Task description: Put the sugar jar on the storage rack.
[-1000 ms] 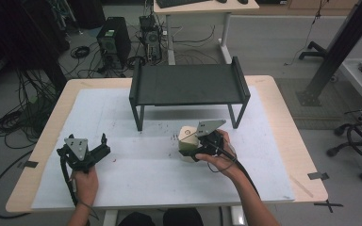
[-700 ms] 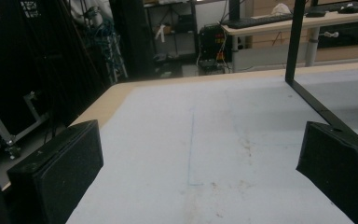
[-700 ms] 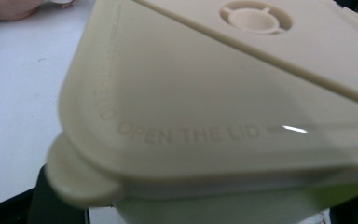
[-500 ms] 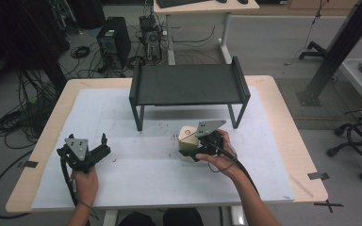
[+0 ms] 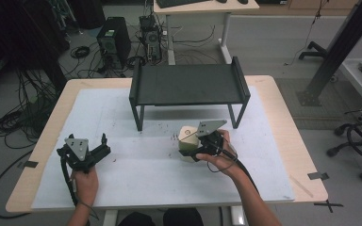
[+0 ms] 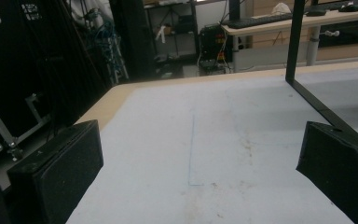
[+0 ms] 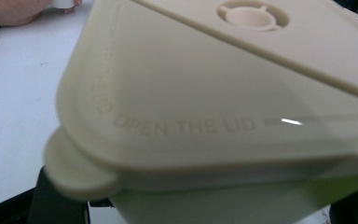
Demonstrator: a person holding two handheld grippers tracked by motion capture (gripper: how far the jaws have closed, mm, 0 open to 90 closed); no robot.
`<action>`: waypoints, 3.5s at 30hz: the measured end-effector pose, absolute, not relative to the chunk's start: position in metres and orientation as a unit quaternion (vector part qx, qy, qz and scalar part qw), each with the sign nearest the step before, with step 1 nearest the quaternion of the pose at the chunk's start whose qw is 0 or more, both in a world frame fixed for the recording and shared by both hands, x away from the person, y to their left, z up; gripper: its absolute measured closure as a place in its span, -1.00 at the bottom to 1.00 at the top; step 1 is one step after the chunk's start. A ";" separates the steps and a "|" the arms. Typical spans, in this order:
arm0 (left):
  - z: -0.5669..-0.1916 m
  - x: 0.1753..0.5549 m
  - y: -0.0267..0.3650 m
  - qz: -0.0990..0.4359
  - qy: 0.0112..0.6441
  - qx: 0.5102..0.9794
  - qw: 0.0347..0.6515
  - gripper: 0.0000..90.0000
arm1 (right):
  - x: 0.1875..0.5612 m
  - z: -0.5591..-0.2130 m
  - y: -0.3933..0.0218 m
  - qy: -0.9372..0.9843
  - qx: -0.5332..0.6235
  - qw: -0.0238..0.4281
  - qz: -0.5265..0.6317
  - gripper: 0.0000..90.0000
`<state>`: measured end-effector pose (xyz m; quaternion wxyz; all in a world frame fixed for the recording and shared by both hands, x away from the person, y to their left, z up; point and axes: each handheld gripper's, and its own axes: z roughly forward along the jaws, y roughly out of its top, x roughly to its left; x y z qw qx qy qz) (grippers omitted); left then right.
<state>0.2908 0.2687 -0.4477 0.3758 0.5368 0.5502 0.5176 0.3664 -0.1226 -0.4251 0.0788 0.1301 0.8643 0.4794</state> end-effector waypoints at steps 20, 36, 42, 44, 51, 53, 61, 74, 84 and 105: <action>-0.448 0.291 0.268 0.518 0.549 0.539 0.374 -1.00 | 0.367 -0.424 -0.122 0.867 0.128 0.079 0.475 -0.38; -0.448 0.292 0.268 0.518 0.548 0.542 0.371 -1.00 | 0.367 -0.424 -0.122 0.868 0.126 0.080 0.474 -0.37; -0.448 0.292 0.268 0.518 0.547 0.542 0.371 -1.00 | 0.367 -0.423 -0.122 0.868 0.127 0.080 0.473 -0.37; -0.448 0.292 0.267 0.518 0.547 0.542 0.371 -1.00 | 0.367 -0.423 -0.122 0.868 0.127 0.080 0.473 -0.37; -0.448 0.292 0.268 0.519 0.548 0.541 0.371 -1.00 | 0.366 -0.423 -0.122 0.869 0.128 0.080 0.472 -0.37; -0.448 0.291 0.268 0.519 0.548 0.541 0.371 -0.99 | 0.366 -0.423 -0.122 0.869 0.129 0.080 0.472 -0.37; -0.448 0.291 0.268 0.520 0.547 0.541 0.371 -1.00 | 0.366 -0.422 -0.122 0.869 0.129 0.082 0.471 -0.37; -0.448 0.292 0.267 0.520 0.546 0.542 0.371 -0.99 | 0.365 -0.422 -0.122 0.869 0.129 0.082 0.470 -0.37; -0.448 0.292 0.266 0.522 0.544 0.544 0.369 -1.00 | 0.364 -0.421 -0.122 0.870 0.129 0.083 0.468 -0.36; -0.448 0.292 0.266 0.525 0.542 0.544 0.368 -1.00 | 0.362 -0.378 -0.120 0.867 0.109 0.084 0.480 -0.36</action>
